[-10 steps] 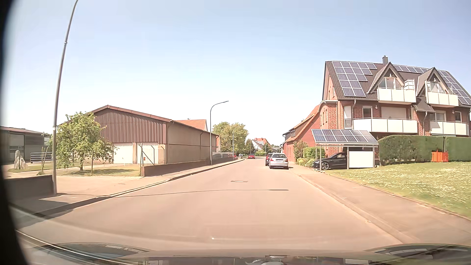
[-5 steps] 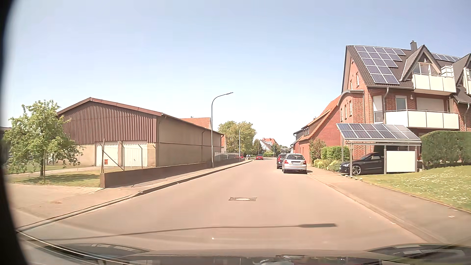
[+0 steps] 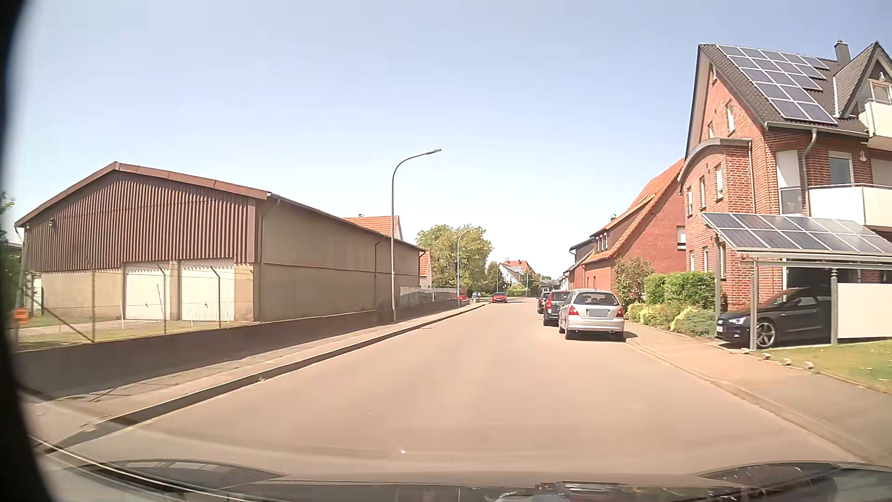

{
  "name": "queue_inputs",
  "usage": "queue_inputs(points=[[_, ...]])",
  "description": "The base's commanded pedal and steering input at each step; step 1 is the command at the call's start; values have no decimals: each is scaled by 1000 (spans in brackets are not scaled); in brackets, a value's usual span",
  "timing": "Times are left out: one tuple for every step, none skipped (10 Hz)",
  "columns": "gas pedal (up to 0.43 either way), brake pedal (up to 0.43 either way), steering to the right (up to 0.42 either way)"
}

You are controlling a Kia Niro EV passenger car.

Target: Follow the waypoints while adhering to traffic rules and regulations

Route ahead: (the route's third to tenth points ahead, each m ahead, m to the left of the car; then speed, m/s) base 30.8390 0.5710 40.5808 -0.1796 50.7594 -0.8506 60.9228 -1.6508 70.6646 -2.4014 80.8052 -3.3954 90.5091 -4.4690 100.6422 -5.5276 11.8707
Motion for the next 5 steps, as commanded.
queue_inputs(points=[[157, 0, 0], [157, 0, 4], [157, 0, 6], [157, 0, 9], [157, 0, 12]])
